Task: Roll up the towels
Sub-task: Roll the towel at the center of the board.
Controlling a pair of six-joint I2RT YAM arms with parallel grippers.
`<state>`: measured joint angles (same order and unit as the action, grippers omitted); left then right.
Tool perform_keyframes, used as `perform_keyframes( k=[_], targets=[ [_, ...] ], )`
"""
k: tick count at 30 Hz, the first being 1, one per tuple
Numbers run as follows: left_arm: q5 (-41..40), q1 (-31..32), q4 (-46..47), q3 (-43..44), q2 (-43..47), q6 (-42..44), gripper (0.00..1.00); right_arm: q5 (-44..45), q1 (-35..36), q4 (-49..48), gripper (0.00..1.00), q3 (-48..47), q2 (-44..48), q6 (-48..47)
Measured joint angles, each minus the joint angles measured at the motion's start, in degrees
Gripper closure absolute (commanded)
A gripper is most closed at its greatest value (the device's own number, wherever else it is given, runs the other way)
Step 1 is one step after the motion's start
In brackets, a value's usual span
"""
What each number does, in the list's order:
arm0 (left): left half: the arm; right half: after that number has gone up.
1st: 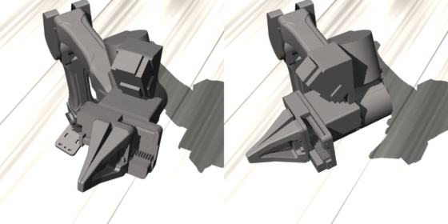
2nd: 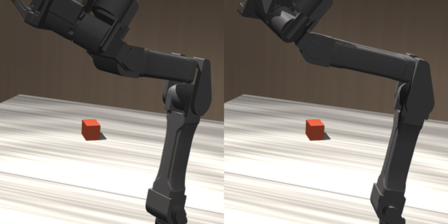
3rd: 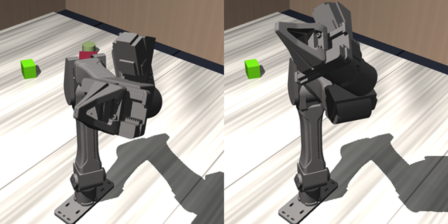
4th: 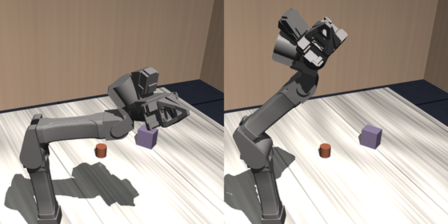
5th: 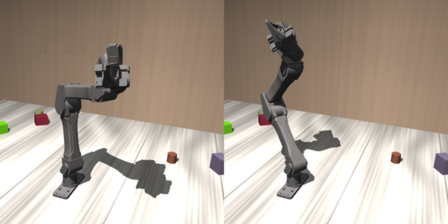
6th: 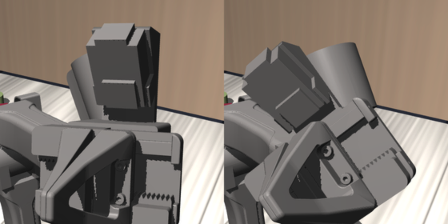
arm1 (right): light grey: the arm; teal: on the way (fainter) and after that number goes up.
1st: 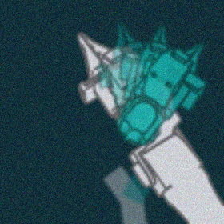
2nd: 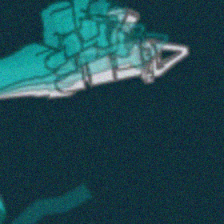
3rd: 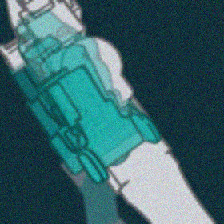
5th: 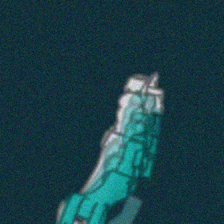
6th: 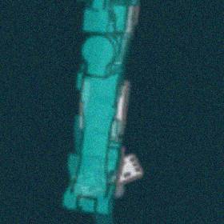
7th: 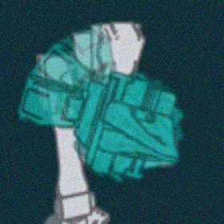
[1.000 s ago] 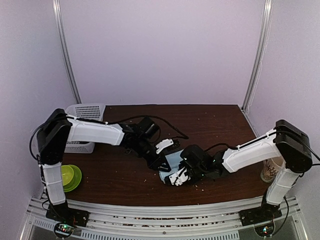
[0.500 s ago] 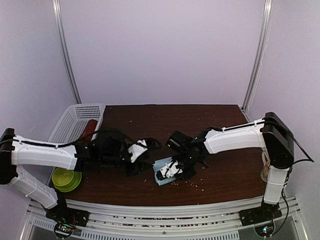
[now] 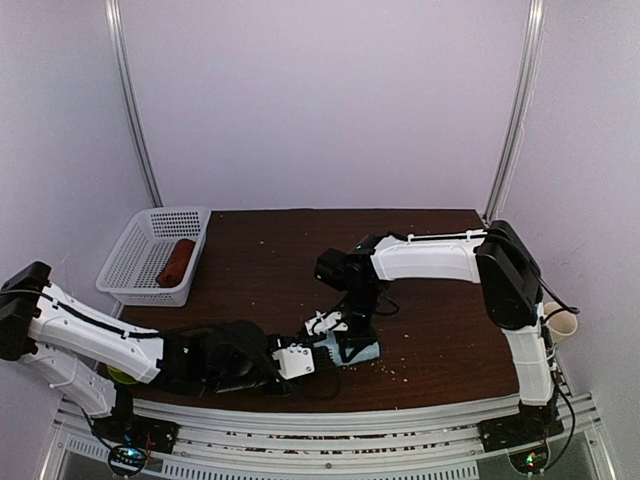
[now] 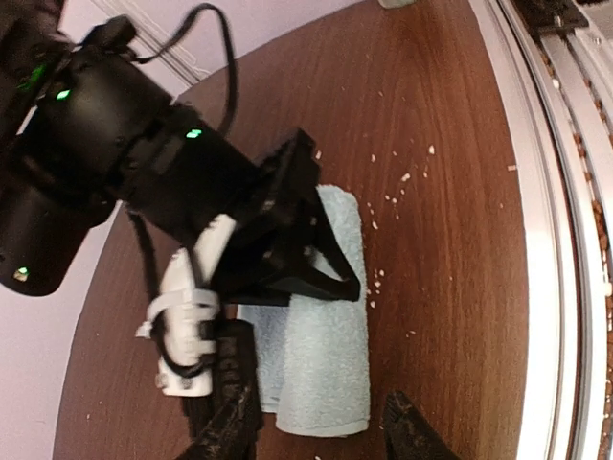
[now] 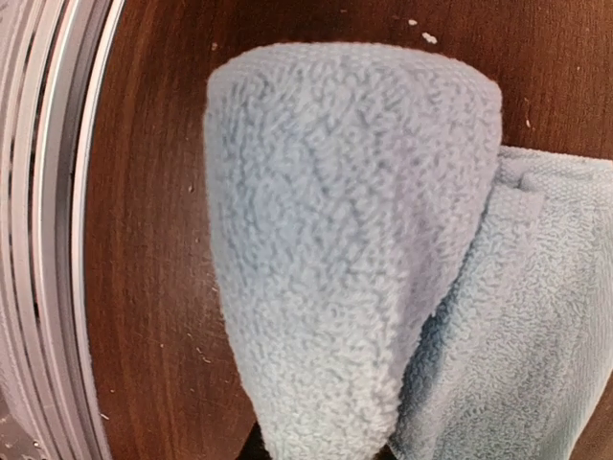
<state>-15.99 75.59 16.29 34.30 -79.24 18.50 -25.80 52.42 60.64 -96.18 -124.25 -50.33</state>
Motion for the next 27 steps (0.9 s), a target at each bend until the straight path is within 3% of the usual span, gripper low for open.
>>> perform_keyframes(
  k=[6, 9, 19, 22, 27],
  targets=[
    [-4.3, 3.9, -0.7, 3.7, -10.6, 3.3, 0.53, -4.2, -1.6, 6.4, 0.93, -6.8, -5.0, 2.4],
    [-6.4, 4.5, -1.1, 6.1, -15.1, 4.1, 0.48, -5.3, -2.0, 7.9, 0.92, -8.2, -6.1, 3.1],
    [-14.5, 4.6, -0.9, 10.2, -21.0, 5.6, 0.38, -6.4, -2.0, 8.6, 0.90, -8.5, -6.3, 3.6],
    [-15.9, 4.6, -1.0, 11.3, -23.3, 5.6, 0.38, -6.4, -2.1, 8.9, 0.90, -8.5, -6.3, 3.5],
    [-18.2, 4.6, -1.4, 12.7, -26.6, 5.8, 0.49, -7.2, -2.1, 9.5, 0.89, -8.6, -6.6, 2.9]
  ],
)
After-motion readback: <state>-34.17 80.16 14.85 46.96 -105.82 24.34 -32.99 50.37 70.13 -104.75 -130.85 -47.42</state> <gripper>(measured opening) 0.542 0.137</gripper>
